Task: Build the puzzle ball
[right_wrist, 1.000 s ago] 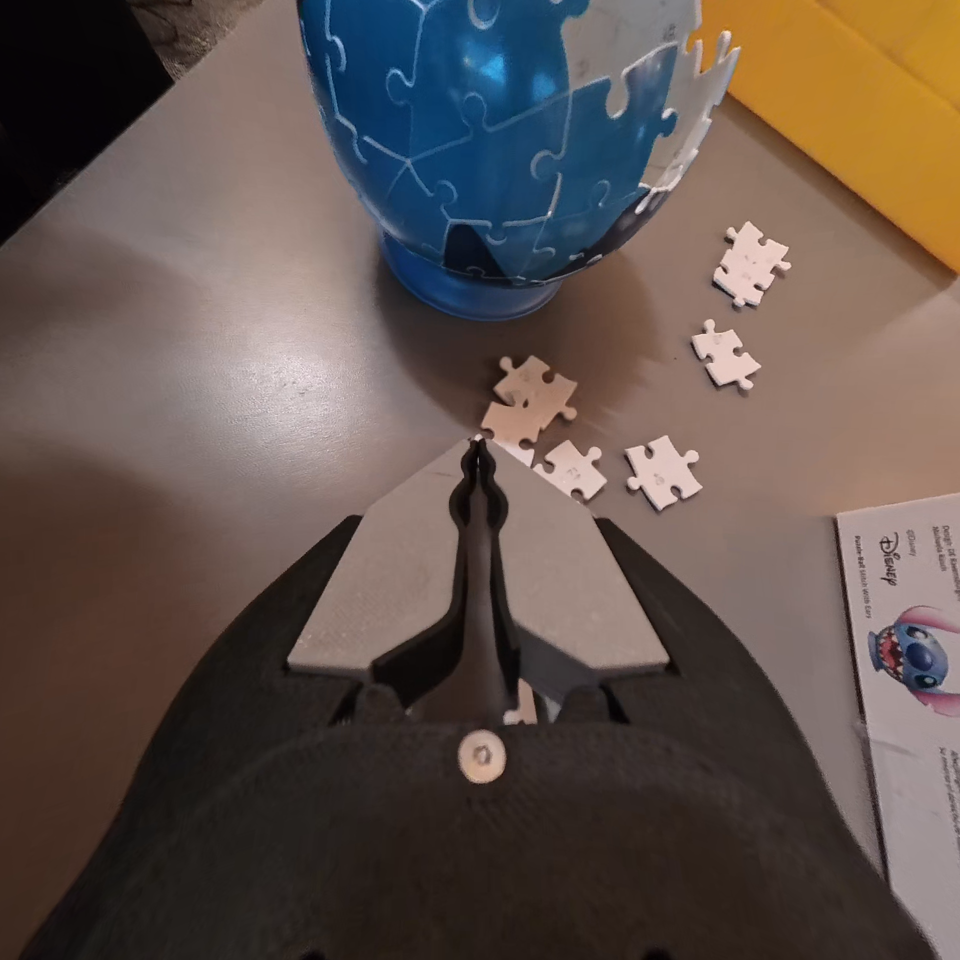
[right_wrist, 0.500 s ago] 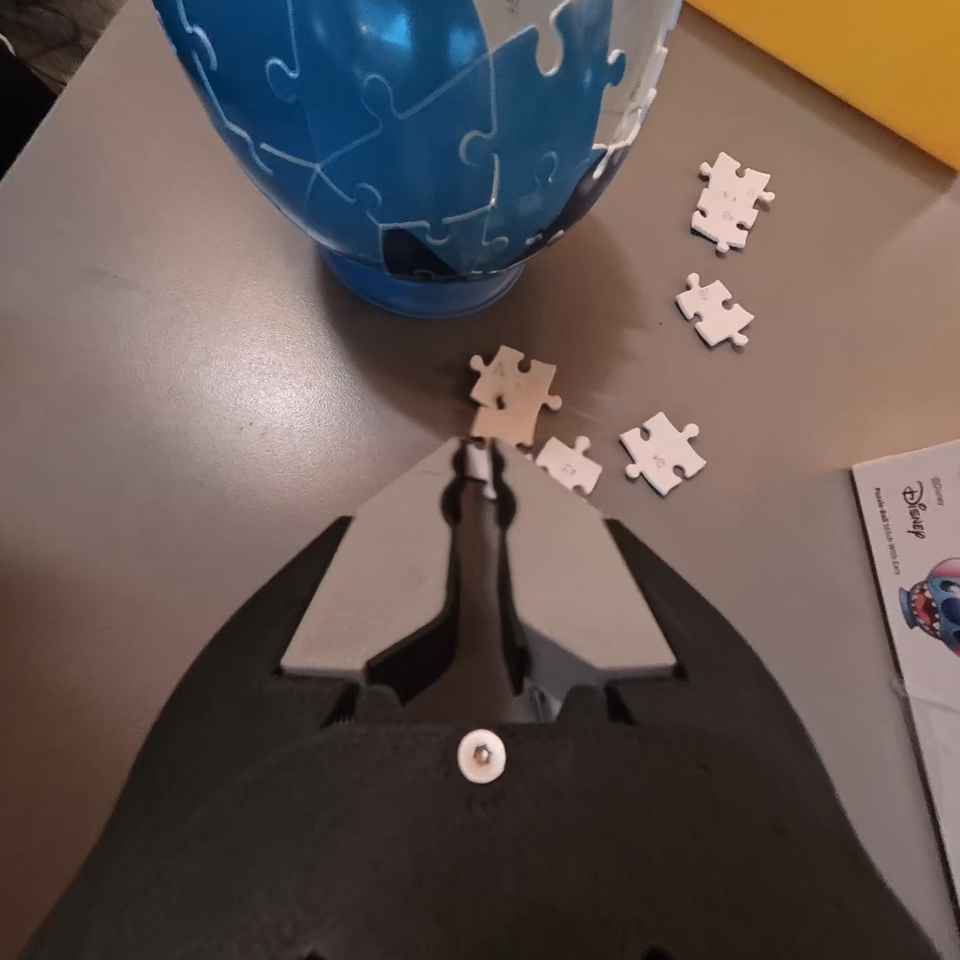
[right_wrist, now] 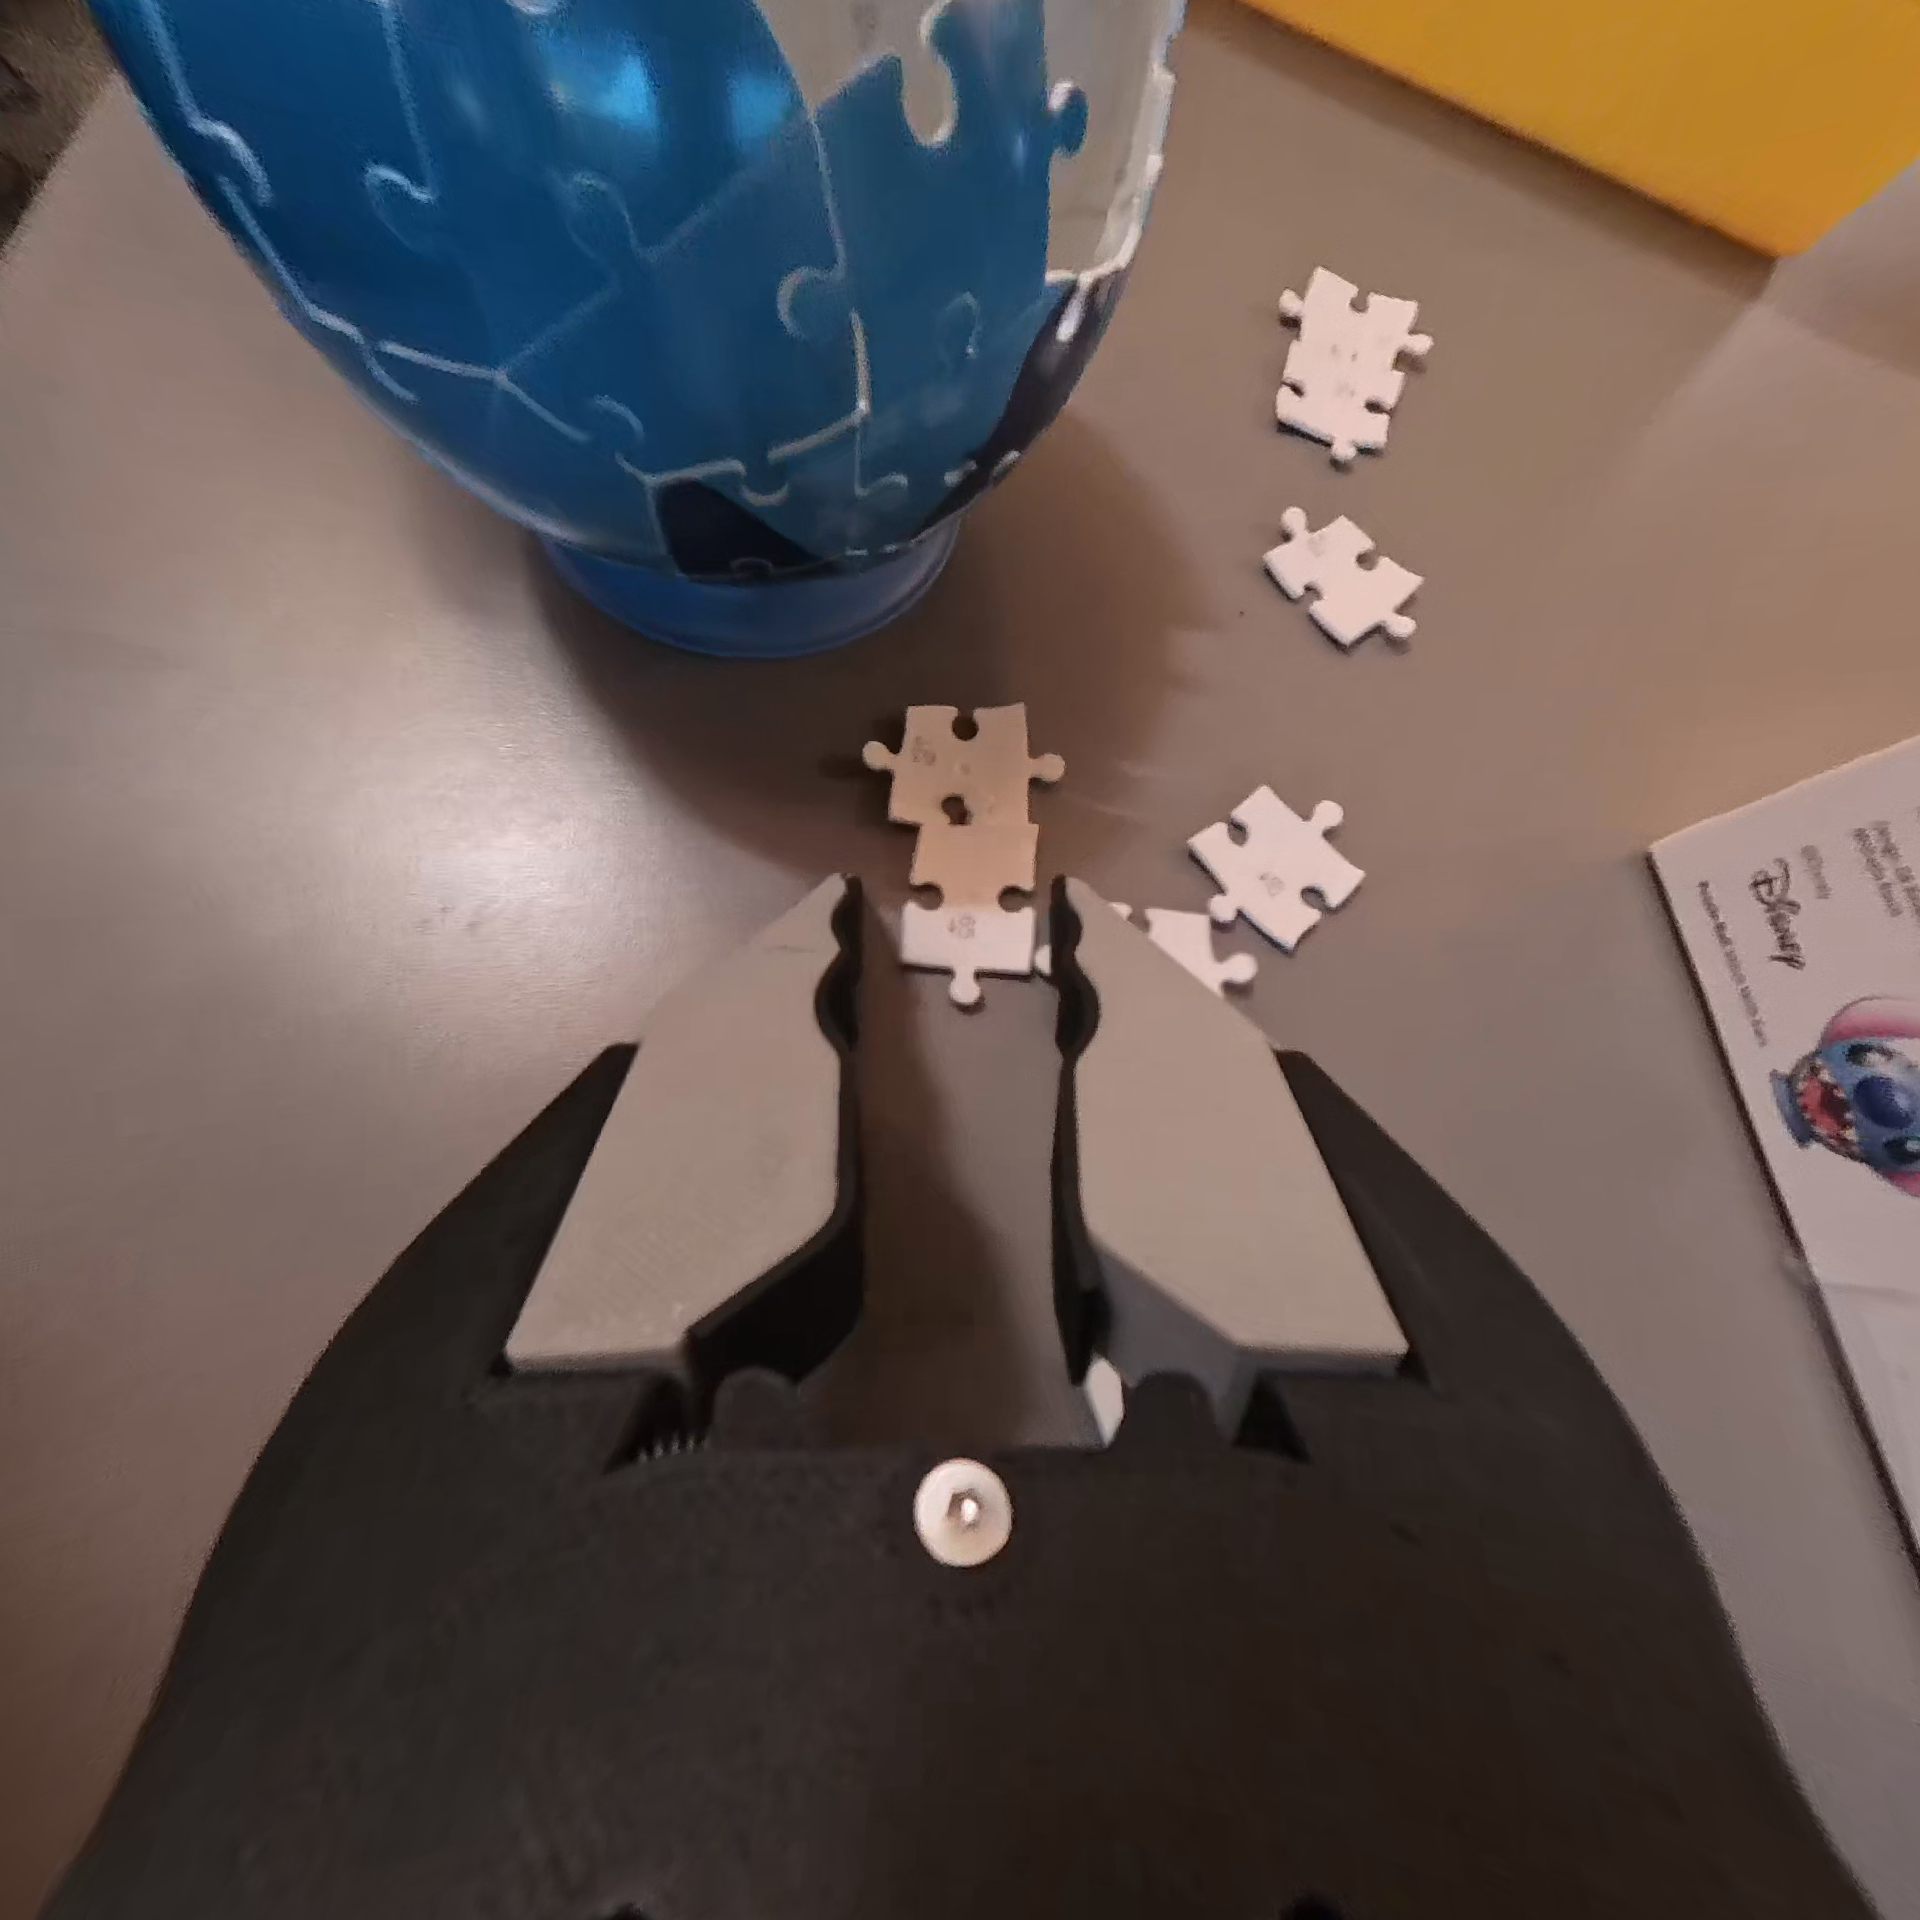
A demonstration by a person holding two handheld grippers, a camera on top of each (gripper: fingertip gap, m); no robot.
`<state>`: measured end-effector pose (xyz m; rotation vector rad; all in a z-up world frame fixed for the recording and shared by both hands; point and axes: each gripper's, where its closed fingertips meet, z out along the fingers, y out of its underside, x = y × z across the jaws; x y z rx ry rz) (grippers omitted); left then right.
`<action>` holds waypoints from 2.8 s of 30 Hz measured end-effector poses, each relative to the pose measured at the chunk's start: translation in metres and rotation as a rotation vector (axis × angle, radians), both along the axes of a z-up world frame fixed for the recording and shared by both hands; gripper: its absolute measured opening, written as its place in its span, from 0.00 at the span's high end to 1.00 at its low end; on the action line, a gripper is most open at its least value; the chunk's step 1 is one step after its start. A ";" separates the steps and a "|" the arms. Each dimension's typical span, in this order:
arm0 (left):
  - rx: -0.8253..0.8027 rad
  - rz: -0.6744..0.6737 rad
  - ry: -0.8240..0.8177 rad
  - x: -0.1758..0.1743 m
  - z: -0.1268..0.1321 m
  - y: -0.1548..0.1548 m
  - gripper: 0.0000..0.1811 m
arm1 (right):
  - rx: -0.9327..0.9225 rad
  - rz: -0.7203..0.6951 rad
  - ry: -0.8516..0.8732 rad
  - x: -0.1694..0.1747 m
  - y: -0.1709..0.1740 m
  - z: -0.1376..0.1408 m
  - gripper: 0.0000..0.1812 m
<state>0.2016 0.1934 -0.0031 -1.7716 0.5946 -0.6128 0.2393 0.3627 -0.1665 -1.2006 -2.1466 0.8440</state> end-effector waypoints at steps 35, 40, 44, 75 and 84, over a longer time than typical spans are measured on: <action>0.077 0.002 0.067 0.000 0.006 0.002 0.73 | -0.244 -0.032 0.071 0.003 0.013 0.056 0.89; 0.228 -0.019 0.285 0.003 0.028 0.022 0.77 | -0.376 0.042 0.200 -0.003 0.002 0.132 0.89; 0.283 -0.014 0.464 0.004 0.029 0.056 0.78 | -0.474 0.157 0.261 -0.012 -0.029 0.182 0.89; 0.423 -0.045 0.582 0.014 0.023 0.086 0.79 | -0.534 0.350 0.190 -0.038 -0.097 0.189 0.89; 0.455 -0.055 0.598 0.016 0.026 0.085 0.80 | -0.541 0.343 0.187 -0.038 -0.095 0.188 0.89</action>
